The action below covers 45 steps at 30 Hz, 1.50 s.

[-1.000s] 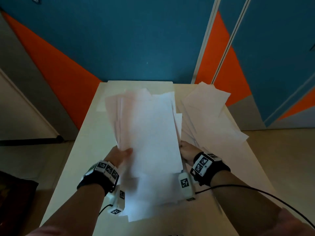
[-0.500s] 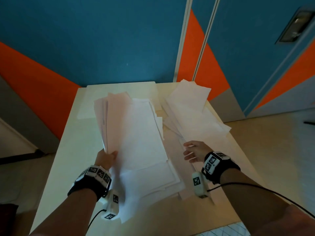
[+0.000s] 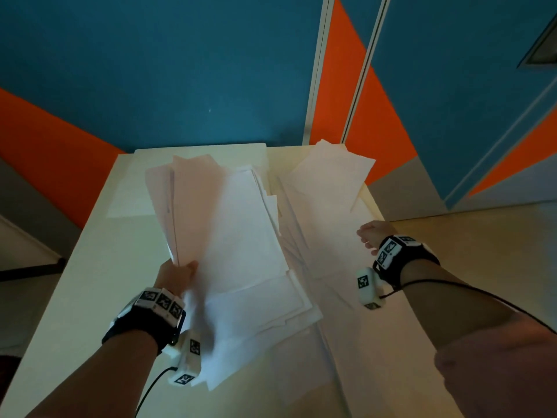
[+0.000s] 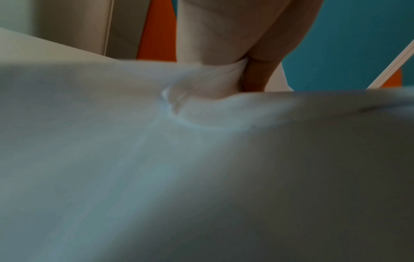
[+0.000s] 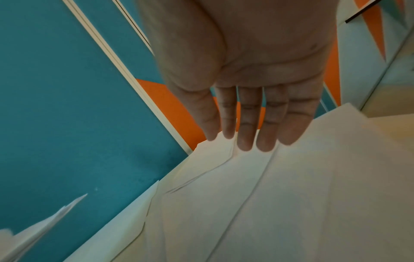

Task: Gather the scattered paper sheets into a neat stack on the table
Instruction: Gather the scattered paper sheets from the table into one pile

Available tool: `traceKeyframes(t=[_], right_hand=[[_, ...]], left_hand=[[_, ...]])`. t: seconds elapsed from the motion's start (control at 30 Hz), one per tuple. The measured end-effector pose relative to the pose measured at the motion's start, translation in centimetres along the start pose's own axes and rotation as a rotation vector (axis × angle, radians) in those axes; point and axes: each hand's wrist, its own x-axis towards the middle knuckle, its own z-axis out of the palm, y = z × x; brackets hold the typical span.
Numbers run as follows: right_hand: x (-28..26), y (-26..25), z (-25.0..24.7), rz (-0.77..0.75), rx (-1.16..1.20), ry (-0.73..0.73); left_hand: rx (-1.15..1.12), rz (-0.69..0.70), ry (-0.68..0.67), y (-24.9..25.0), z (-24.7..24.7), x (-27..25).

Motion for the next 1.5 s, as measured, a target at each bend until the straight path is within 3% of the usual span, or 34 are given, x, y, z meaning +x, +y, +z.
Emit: traceKeyframes(t=[0.23, 0.53, 0.8, 0.97, 1.1, 1.23, 1.33, 1.5], right_hand=[[6.8, -1.9, -1.2, 0.012, -0.302, 0.033], [12.2, -3.5, 0.3, 0.093, -0.255, 0.156], [13.1, -3.4, 3.0, 0.181, -0.378, 0.212], [13.8, -3.2, 3.4, 0.213, -0.462, 0.1], [12.7, -4.1, 3.1, 0.253, -0.373, 0.025], [12.1, -3.5, 3.4, 0.152, -0.4, 0.019], [11.3, -3.1, 2.7, 0.067, -0.267, 0.013], [11.4, -3.4, 2.5, 0.084, -0.184, 0.067]], left_hand=[[-0.039, -0.01, 0.053, 1.8, 3.1, 2.1], [-0.096, -0.027, 0.092, 2.4, 4.7, 5.1], [-0.126, -0.035, 0.085, 2.1, 5.0, 5.2], [-0.181, -0.045, 0.102, 2.4, 4.7, 4.9], [-0.165, -0.049, 0.114, 2.0, 4.3, 4.9], [-0.138, -0.058, 0.118, 1.6, 4.0, 4.9], [-0.118, -0.067, 0.124, 1.3, 3.7, 5.2], [-0.101, -0.075, 0.127, 0.8, 3.3, 5.4]])
